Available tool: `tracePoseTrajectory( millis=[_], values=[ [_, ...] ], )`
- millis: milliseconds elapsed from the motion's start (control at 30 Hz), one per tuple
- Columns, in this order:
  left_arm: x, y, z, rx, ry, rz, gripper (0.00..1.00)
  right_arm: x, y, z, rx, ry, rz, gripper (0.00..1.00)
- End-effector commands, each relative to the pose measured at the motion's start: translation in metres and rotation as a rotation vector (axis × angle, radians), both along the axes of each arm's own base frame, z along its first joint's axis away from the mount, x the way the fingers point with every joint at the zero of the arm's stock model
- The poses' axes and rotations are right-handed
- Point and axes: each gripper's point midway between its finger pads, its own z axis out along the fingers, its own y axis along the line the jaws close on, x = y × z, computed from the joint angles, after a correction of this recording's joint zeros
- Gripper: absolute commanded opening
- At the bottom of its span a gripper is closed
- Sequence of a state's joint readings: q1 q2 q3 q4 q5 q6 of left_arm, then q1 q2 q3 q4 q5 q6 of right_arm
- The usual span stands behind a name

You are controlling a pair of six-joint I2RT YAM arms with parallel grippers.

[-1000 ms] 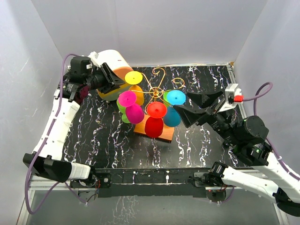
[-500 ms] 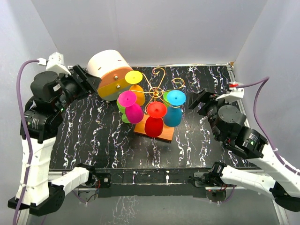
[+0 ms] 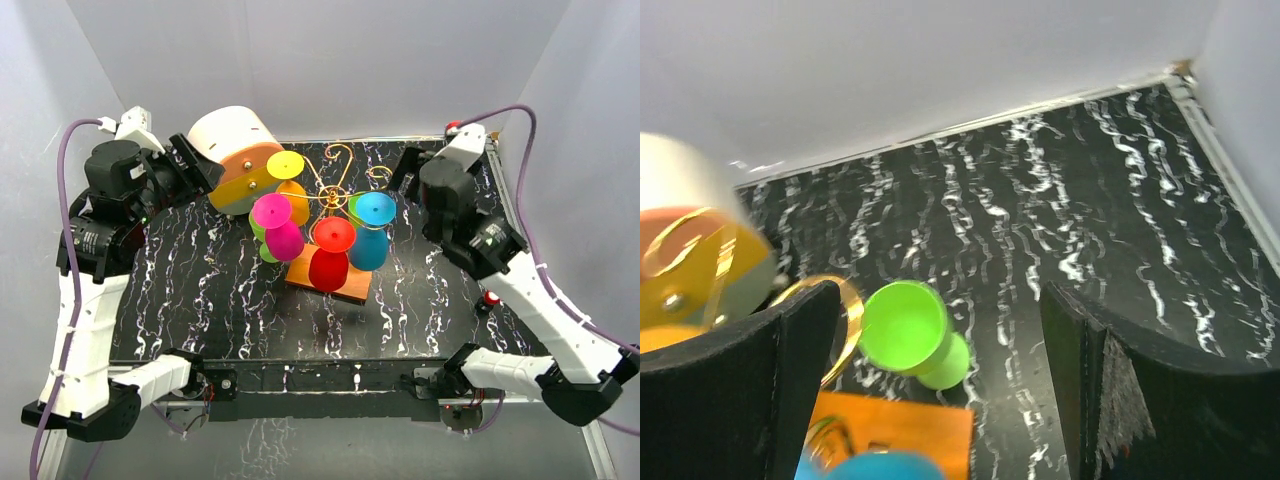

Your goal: Place the wine glass upside down on the wine glass rack

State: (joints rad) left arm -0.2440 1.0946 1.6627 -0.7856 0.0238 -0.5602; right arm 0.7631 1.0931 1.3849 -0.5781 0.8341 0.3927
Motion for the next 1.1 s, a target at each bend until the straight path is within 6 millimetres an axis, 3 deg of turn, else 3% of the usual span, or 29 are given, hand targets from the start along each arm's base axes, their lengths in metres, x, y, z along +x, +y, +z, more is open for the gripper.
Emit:
tracePoseTrajectory(
  millis=[0, 100, 200, 300, 500, 667, 800, 1067],
  values=[
    [-0.005, -0.002, 0.016, -0.019, -0.049, -0.024, 0.65, 0.027, -0.027, 0.02, 0.097, -0.036, 0.048, 0.8],
    [-0.006, -0.003, 0.012, -0.019, -0.04, -0.025, 0.66, 0.047, -0.037, -0.005, 0.15, 0.038, 0.072, 0.79],
    [-0.007, -0.003, 0.007, -0.018, -0.032, -0.027, 0.66, 0.059, -0.034, -0.04, 0.21, 0.117, 0.125, 0.79],
    [-0.007, -0.003, 0.004, -0.02, -0.023, -0.029, 0.66, 0.067, -0.033, -0.08, 0.279, 0.211, 0.149, 0.78],
    [-0.007, -0.006, 0.004, -0.031, -0.018, -0.042, 0.66, 0.075, -0.024, -0.129, 0.416, 0.31, 0.237, 0.7],
    [-0.005, -0.01, 0.004, -0.042, -0.014, -0.056, 0.66, 0.075, -0.002, -0.161, 0.43, 0.399, 0.364, 0.67],
    [-0.003, -0.01, 0.008, -0.031, -0.023, -0.058, 0.66, 0.083, 0.014, -0.168, 0.424, 0.433, 0.457, 0.63],
    [-0.006, 0.001, 0.018, 0.007, -0.056, -0.015, 0.66, 0.097, 0.02, -0.204, 0.23, 0.534, 0.363, 0.56]
  ],
)
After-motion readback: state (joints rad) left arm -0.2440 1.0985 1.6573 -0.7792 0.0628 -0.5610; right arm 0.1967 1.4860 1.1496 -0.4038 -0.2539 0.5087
